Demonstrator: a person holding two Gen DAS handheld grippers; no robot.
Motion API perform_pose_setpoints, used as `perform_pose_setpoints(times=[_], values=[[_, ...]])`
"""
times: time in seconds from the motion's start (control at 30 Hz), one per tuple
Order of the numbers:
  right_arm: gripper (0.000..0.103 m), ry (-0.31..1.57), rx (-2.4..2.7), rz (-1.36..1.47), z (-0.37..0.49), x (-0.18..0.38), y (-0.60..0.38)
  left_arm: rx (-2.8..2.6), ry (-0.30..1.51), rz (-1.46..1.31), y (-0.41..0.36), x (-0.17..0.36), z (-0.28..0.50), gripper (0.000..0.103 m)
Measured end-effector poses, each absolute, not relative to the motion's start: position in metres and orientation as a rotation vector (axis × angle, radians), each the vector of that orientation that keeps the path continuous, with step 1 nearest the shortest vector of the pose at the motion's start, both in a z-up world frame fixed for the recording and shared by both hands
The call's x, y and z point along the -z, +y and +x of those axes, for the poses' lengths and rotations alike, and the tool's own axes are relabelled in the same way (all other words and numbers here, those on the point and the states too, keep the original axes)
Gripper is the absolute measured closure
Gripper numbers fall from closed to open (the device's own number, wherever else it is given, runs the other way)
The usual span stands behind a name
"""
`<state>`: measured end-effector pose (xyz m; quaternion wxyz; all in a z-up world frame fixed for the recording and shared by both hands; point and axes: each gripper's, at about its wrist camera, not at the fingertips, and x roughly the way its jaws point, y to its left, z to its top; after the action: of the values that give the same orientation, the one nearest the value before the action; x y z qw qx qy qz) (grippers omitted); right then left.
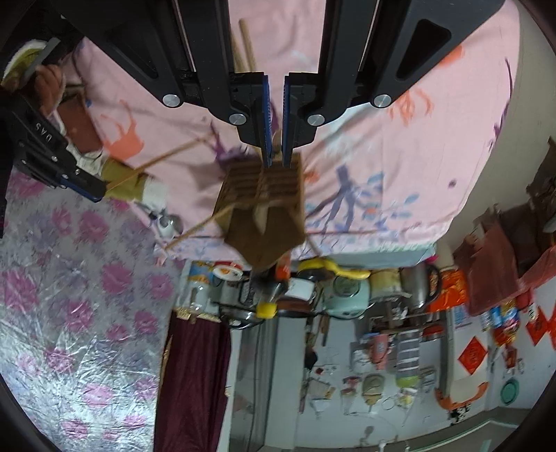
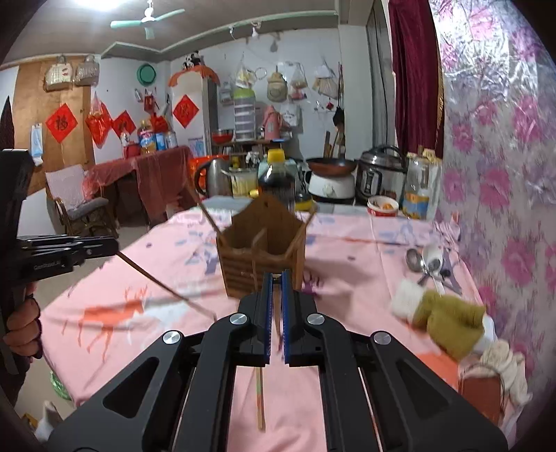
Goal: Organize utensils
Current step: 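Lift the chopsticks into the wooden holder and open both tools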
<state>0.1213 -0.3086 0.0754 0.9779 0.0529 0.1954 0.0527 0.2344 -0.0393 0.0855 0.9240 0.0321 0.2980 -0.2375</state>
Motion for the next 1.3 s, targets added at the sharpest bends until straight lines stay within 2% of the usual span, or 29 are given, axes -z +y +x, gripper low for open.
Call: perform_pose_setpoints(times=[0.3, 0.47, 0.57, 0.7, 0.83, 0.87, 0.9, 0.97, 1.0, 1.03, 1.1, 1.17, 1.23, 1.27, 1.3], values=[[0.098, 0.346, -0.159, 0.147, 0.172, -0.128, -0.314, 0.53, 0.558, 0.078, -0.075, -0.149, 0.286, 0.097], [0.098, 0.246, -0.135, 0.187, 0.207, -0.172, -0.321, 0.515, 0.424, 0.054, -0.092, -0.204, 0.314, 0.097], [0.098, 0.21, -0.118, 0.205, 0.224, -0.181, -0.324, 0.499, 0.372, 0.031, -0.1, -0.216, 0.33, 0.097], [0.097, 0.247, -0.078, 0.202, 0.253, -0.155, -0.325, 0.463, 0.372, 0.028, -0.112, -0.186, 0.355, 0.097], [0.094, 0.388, -0.067, 0.203, 0.275, -0.108, -0.327, 0.424, 0.517, 0.03, -0.119, -0.122, 0.386, 0.094], [0.091, 0.395, -0.063, 0.202, 0.275, -0.103, -0.328, 0.417, 0.556, 0.038, -0.118, -0.108, 0.389, 0.078], [0.091, 0.4, -0.058, 0.201, 0.273, -0.1, -0.33, 0.415, 0.575, 0.041, -0.116, -0.102, 0.388, 0.044], [0.09, 0.39, -0.043, 0.208, 0.265, -0.101, -0.335, 0.383, 0.523, 0.015, -0.104, -0.104, 0.376, 0.017], [0.09, 0.375, -0.037, 0.215, 0.26, -0.105, -0.338, 0.362, 0.488, 0.007, -0.1, -0.108, 0.37, 0.009], [0.088, 0.357, -0.032, 0.227, 0.253, -0.108, -0.341, 0.345, 0.455, 0.007, -0.096, -0.115, 0.361, 0.005], [0.067, 0.328, -0.023, 0.251, 0.24, -0.113, -0.346, 0.342, 0.422, 0.008, -0.089, -0.126, 0.348, 0.005], [0.027, 0.272, 0.002, 0.276, 0.221, -0.117, -0.348, 0.336, 0.409, 0.015, -0.085, -0.133, 0.337, 0.005], [0.011, 0.218, 0.027, 0.279, 0.202, -0.119, -0.346, 0.314, 0.404, 0.037, -0.083, -0.134, 0.326, 0.005], [0.006, 0.188, 0.036, 0.27, 0.189, -0.119, -0.343, 0.304, 0.403, 0.048, -0.083, -0.133, 0.322, 0.005], [0.006, 0.168, 0.037, 0.253, 0.177, -0.119, -0.34, 0.289, 0.402, 0.066, -0.082, -0.131, 0.316, 0.005]])
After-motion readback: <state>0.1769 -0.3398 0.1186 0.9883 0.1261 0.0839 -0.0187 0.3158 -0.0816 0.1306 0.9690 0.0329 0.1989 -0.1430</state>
